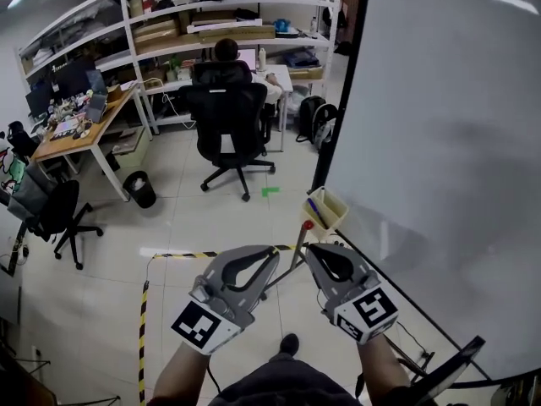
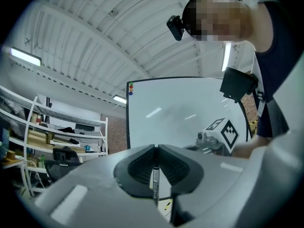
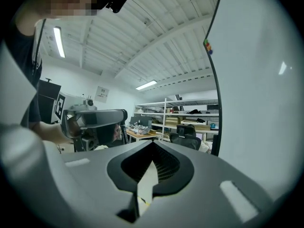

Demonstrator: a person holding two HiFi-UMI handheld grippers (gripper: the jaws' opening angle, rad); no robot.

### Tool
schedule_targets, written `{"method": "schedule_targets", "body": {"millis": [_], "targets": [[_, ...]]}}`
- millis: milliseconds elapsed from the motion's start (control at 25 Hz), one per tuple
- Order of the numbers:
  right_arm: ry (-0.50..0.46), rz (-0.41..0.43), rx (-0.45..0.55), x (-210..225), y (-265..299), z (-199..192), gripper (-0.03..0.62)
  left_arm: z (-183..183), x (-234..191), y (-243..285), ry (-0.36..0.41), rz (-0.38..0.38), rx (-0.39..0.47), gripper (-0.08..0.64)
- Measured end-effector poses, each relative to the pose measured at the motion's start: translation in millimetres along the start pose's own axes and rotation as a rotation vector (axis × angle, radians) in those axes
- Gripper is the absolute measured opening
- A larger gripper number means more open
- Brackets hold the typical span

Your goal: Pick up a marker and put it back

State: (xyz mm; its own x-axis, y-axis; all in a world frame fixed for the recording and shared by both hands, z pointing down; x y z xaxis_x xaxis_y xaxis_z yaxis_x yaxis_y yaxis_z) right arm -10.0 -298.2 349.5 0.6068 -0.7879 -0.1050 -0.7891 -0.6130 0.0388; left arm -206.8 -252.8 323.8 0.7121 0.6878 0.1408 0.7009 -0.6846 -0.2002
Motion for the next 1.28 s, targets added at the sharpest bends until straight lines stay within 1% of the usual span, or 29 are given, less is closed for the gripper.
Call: {"method": "schedule_targets", "body": {"millis": [200,320,400,520,640,800,880,1000,1120,1280], "targets": [[-0.027,0.031,-0.038,-78,-22,4,0.000,8,34,-74,-0.032,0.024,0.009,0.025],[-0.046,0.052,-0.073,-113,-40,0,0.000,5,54,-103,-0.049,0.027,-0.011,0.025],[-0.064,0.056,-0.091,-128,-52,1,0.000,5,66,-113,-0.055,0.017,-0.018,0.025],[-0.087,0.042,-0.094,-145,-75,10,0.000,18,88,-123,-0.072,0.006,0.024,0.026],[-0.095,0.016,-0.084,-159,-101,19,0.000,31,110,-132,-0.057,-0.014,0.037,0.026],[-0.115,0.012,-0.065,-175,-133,26,0.000,44,143,-143,-0.034,-0.025,0.027,0.025],[-0.125,0.018,-0.061,-181,-153,27,0.000,50,166,-145,-0.043,-0.020,0.038,0.025],[-0.138,0.045,-0.072,-190,-192,25,0.000,50,209,-148,-0.025,-0.020,0.012,0.025],[-0.152,0.077,-0.082,-201,-238,19,0.000,49,261,-156,-0.034,0.005,0.008,0.025],[-0.133,0.104,-0.060,-216,-304,13,0.000,52,336,-164,-0.031,0.027,-0.015,0.025]]}}
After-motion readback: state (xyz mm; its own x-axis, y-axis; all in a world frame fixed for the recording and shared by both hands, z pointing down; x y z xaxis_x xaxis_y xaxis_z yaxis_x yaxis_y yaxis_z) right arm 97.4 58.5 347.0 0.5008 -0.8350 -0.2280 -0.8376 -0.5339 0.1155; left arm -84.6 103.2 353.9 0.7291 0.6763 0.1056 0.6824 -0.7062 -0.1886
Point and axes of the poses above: the fingertips, and each gripper's own axes: y forward along the fingers, x to its right, z out of its top, the point moved 10 cm from there along -y, backward along the fingers, and after that the axes turned 1 degree about -z, right-handed, at the moved point
